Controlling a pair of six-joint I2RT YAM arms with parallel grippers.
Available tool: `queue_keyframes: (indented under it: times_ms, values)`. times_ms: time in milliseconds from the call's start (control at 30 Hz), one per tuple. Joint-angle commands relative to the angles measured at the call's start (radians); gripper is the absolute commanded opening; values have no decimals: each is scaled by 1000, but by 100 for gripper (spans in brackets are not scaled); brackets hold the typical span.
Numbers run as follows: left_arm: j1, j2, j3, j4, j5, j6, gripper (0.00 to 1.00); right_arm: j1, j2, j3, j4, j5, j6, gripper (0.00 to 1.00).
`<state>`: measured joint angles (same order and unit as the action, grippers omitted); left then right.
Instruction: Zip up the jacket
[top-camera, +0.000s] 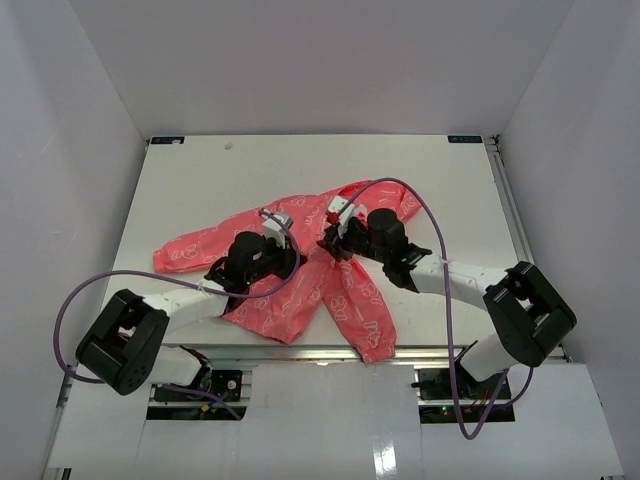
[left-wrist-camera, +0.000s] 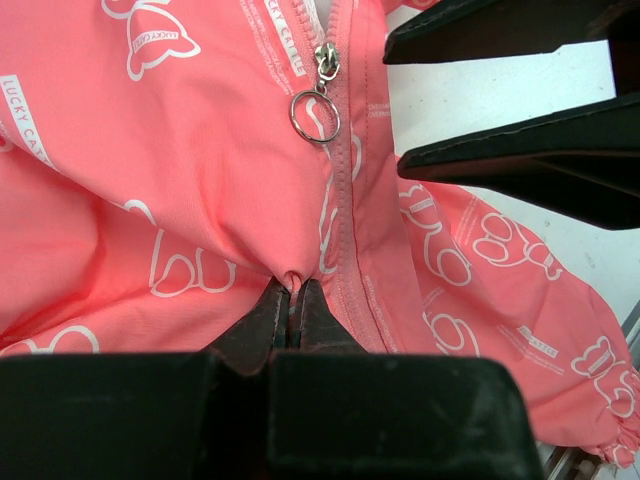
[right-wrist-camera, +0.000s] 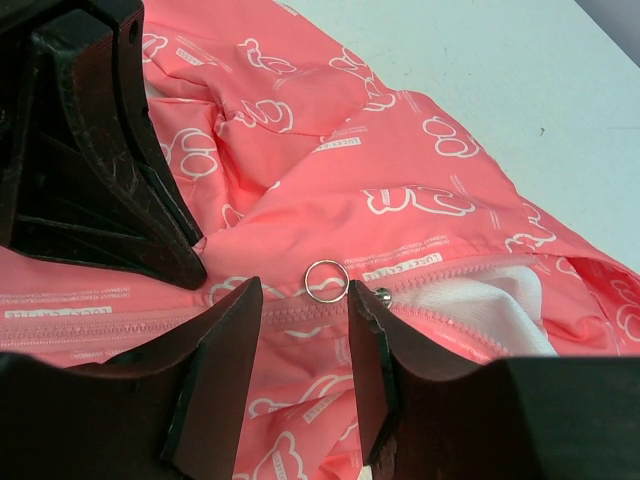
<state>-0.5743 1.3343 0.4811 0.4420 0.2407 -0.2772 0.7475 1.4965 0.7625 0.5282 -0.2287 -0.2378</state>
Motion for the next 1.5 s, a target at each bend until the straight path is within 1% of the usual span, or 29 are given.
queue_keyframes:
  times_ms: [0, 200, 367, 433, 567, 767, 833, 867, 967, 1033, 1200, 1467]
  values:
    - [-4, -60, -10, 58, 42, -11, 0, 6, 28, 57, 31, -34, -34, 46]
    - [-4, -69, -9, 52, 38, -10, 0, 6, 59, 87, -33, -60, -64, 51]
    - [-4, -86, -13, 42, 29, -11, 0, 3, 69, 90, -50, -43, -122, 53]
    - [-4, -102, -17, 36, 25, -10, 0, -10, 68, 101, -62, -60, -146, 54]
    - [-4, -132, -21, 33, 26, -10, 0, -35, 87, 155, -145, -112, -188, 54]
    - [-4, -147, -21, 26, 40, -11, 0, -51, 124, 190, -147, -146, -227, 51]
    - [-4, -151, -24, 30, 41, -13, 0, -55, 141, 217, -165, -155, -230, 50]
    - [-4, -155, -25, 30, 42, -13, 0, -56, 148, 225, -168, -157, -230, 45]
    - [-4, -165, -29, 32, 43, -13, 0, -57, 160, 234, -164, -154, -223, 25]
    - [-4, -165, -32, 32, 37, -13, 0, -57, 160, 233, -145, -146, -213, 16]
    - [-4, -146, -29, 30, 37, -11, 0, -59, 153, 226, -108, -128, -188, 14]
    - [-4, -148, -27, 23, 35, -11, 0, -57, 133, 214, -75, -86, -172, 8]
